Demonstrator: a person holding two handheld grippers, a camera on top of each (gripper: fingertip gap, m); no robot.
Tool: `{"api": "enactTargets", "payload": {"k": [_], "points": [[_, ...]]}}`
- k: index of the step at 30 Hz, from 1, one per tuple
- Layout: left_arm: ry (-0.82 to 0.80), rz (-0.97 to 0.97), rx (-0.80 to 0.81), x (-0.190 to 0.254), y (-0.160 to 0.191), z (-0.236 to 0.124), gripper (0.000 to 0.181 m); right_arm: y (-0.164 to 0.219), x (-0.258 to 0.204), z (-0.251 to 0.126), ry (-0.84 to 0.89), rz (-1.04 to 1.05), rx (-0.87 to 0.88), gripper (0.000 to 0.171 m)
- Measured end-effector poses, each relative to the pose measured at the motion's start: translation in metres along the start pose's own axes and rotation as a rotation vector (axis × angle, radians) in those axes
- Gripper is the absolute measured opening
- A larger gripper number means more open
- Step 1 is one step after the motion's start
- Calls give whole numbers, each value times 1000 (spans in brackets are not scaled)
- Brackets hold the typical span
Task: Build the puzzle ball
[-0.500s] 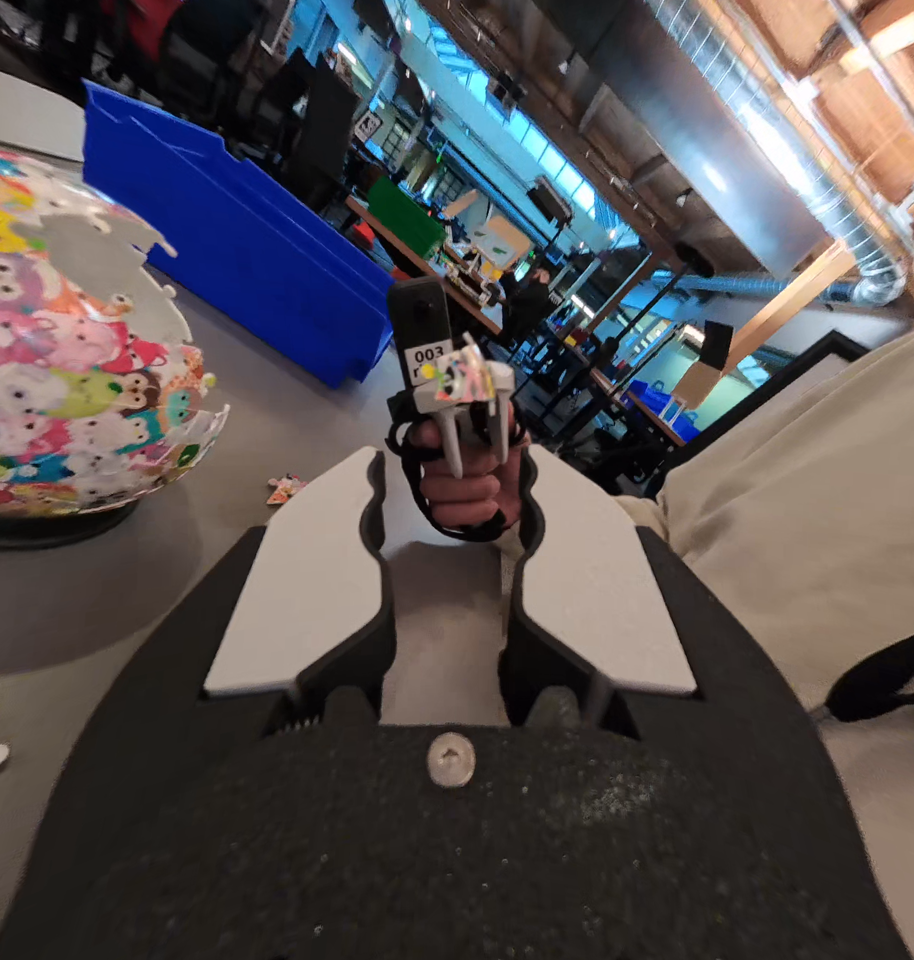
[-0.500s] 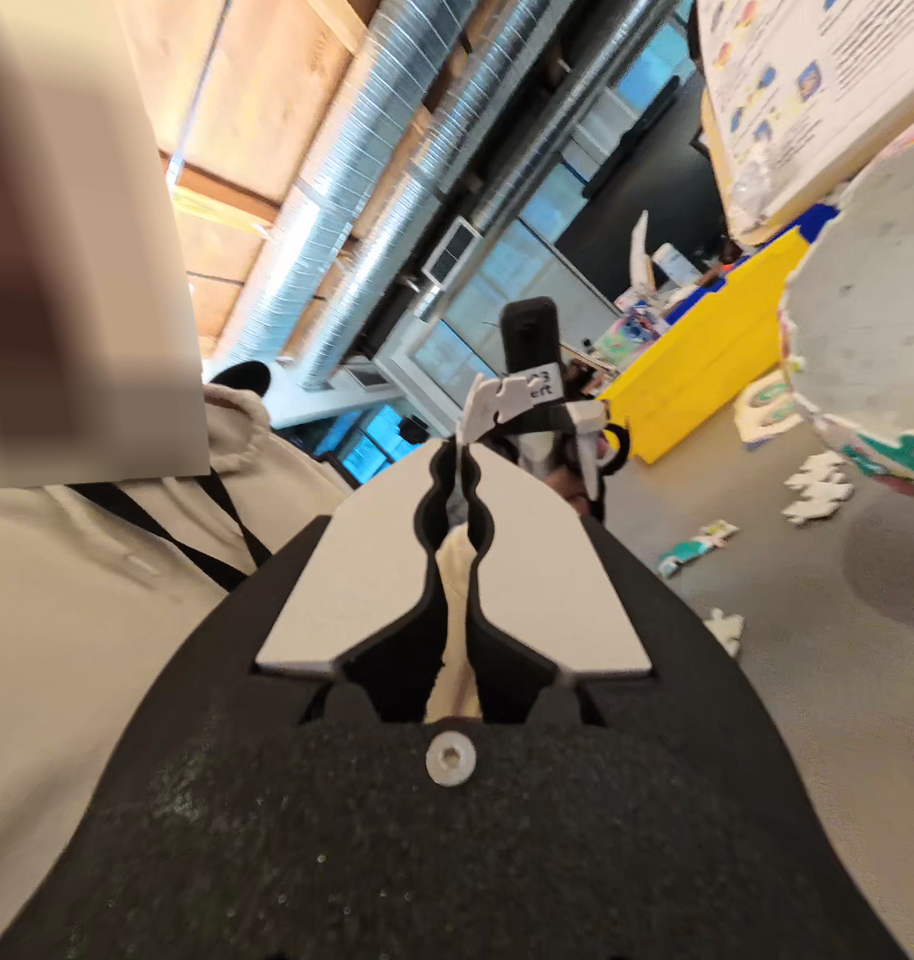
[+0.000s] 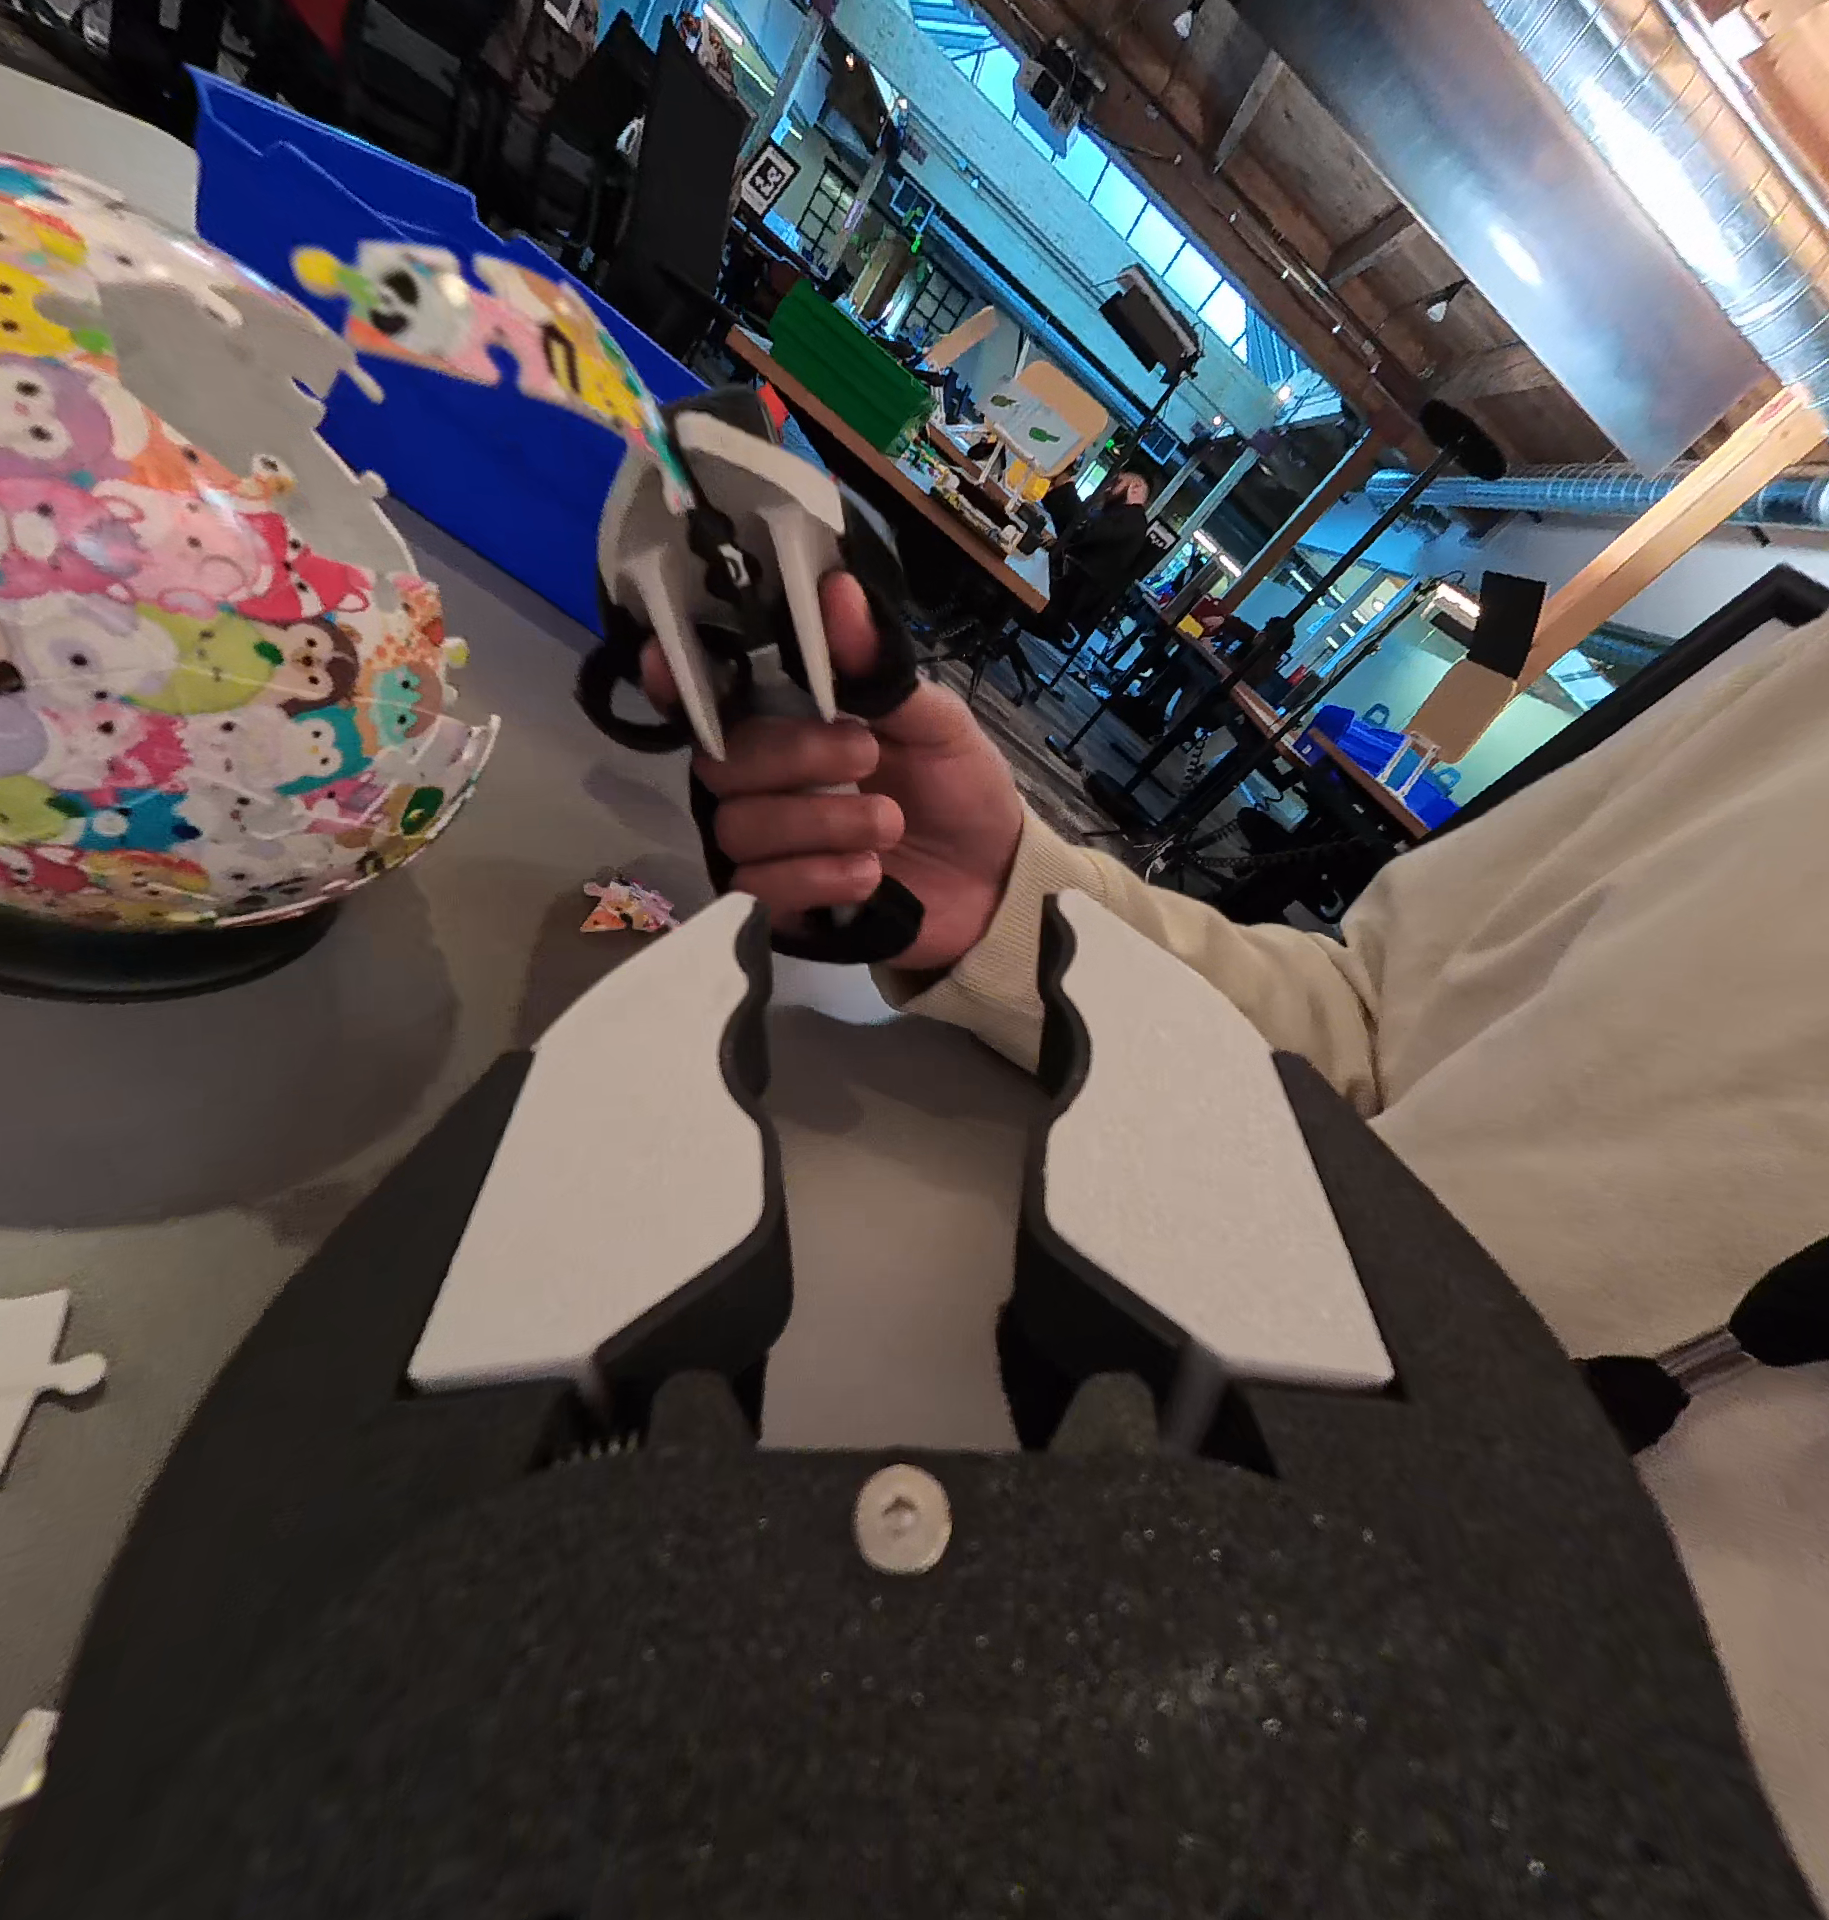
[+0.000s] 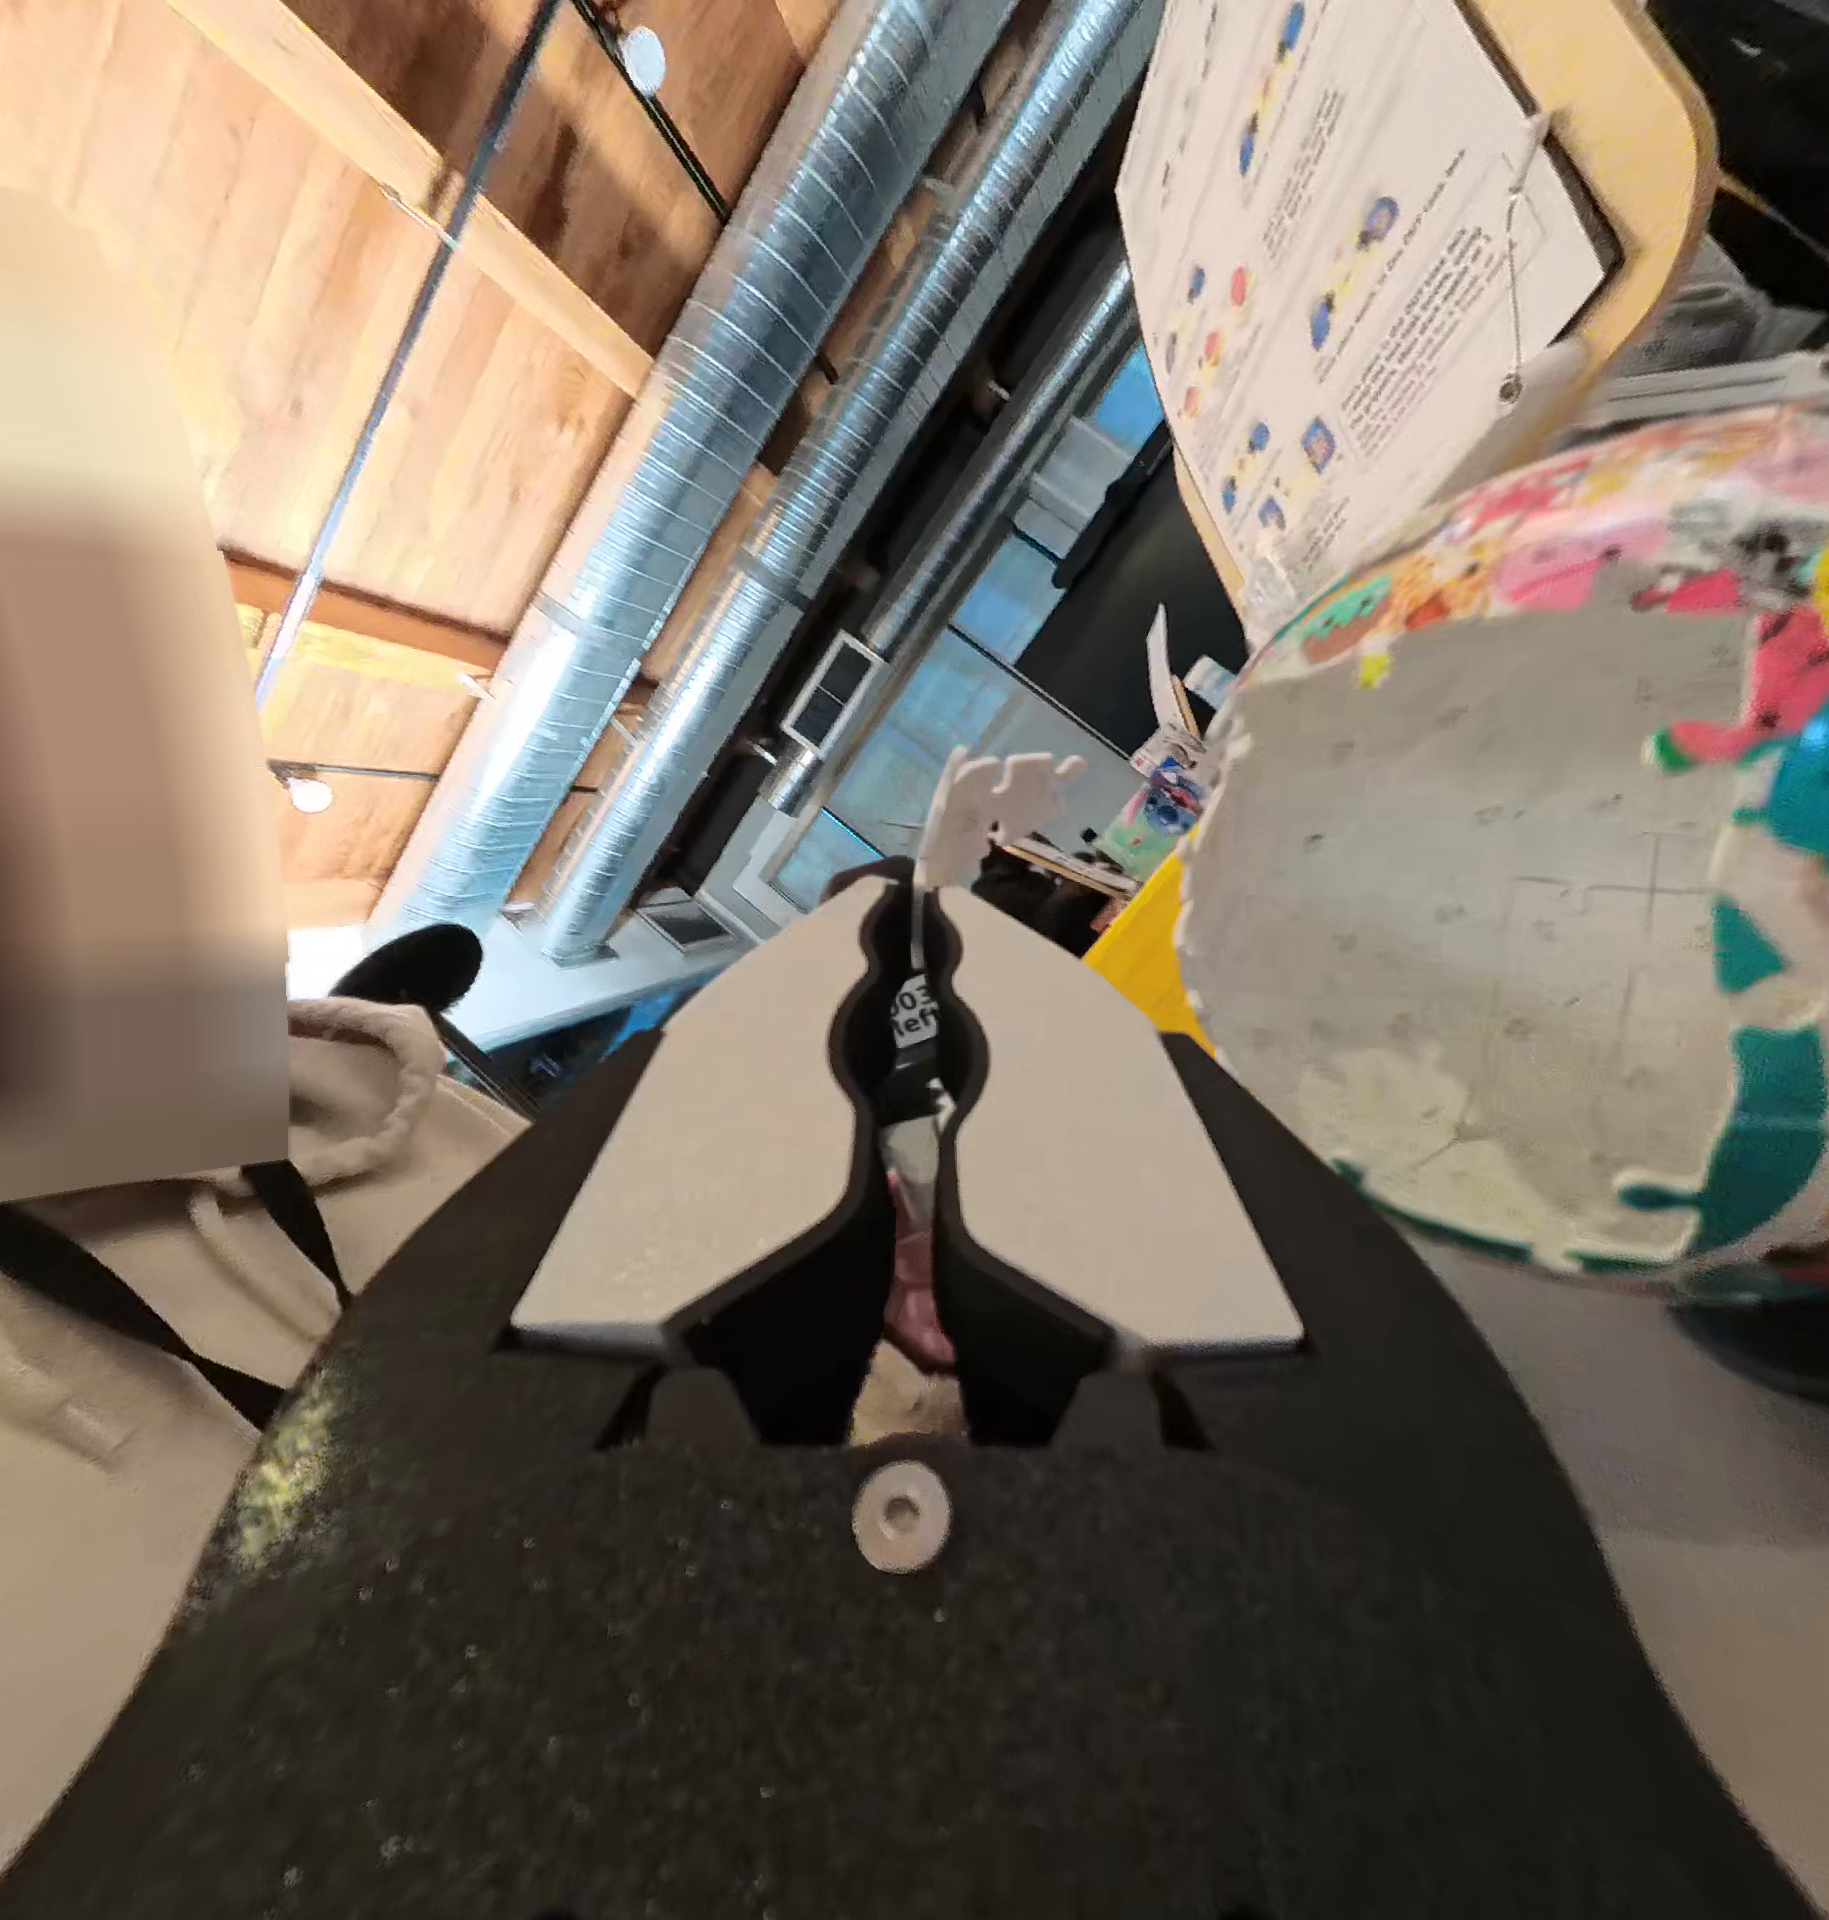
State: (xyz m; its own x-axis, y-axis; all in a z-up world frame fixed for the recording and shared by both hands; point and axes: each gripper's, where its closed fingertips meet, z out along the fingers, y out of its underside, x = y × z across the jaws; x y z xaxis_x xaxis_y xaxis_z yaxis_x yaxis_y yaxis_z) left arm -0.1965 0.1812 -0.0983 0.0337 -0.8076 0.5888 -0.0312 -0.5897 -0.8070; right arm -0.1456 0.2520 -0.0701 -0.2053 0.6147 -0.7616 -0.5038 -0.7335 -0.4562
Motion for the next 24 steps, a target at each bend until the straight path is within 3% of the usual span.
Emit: {"api": "enactTargets", "payload": {"k": [8, 24], "points": [[12, -16, 21, -5, -4, -9, 48, -8, 20, 7, 72, -22, -39, 2], [35, -52, 34, -11, -7, -13, 48, -13, 35, 4, 2, 159, -9, 2]]}}
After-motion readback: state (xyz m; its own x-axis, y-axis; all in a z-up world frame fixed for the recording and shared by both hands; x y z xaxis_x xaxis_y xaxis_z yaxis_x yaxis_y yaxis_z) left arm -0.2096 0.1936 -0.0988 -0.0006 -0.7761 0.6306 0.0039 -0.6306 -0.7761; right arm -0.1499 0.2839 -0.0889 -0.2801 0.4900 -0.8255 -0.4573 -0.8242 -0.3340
